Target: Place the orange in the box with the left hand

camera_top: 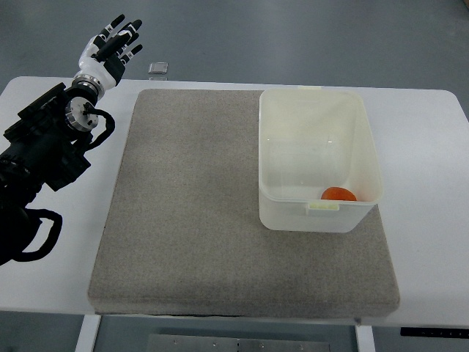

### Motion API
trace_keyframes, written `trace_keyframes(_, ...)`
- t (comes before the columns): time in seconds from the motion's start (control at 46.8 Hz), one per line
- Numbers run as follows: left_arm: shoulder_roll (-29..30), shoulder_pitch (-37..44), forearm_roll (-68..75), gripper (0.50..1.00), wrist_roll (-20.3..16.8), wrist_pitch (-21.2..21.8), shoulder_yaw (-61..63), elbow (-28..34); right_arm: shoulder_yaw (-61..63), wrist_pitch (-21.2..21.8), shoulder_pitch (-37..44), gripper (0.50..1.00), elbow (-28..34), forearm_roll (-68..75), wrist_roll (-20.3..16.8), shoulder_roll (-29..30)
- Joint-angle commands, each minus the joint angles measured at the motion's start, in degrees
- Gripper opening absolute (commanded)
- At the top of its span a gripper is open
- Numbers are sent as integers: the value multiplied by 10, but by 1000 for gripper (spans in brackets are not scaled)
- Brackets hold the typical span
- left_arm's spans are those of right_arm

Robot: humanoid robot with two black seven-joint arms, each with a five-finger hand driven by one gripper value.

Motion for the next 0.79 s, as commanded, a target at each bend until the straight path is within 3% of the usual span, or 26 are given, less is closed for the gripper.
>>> trace_keyframes(0.0,-5,8,-2,861,-15,-24,-1,0,0,0,0,926,0,0,0,0)
trace_keyframes(0.599,8,10,-2,887,-25,-44,-1,1,0,0,0,926,0,0,0,0)
trace_keyframes(0.77,9,8,-2,919,-25,-45,-1,1,0,0,0,926,0,1,0,0)
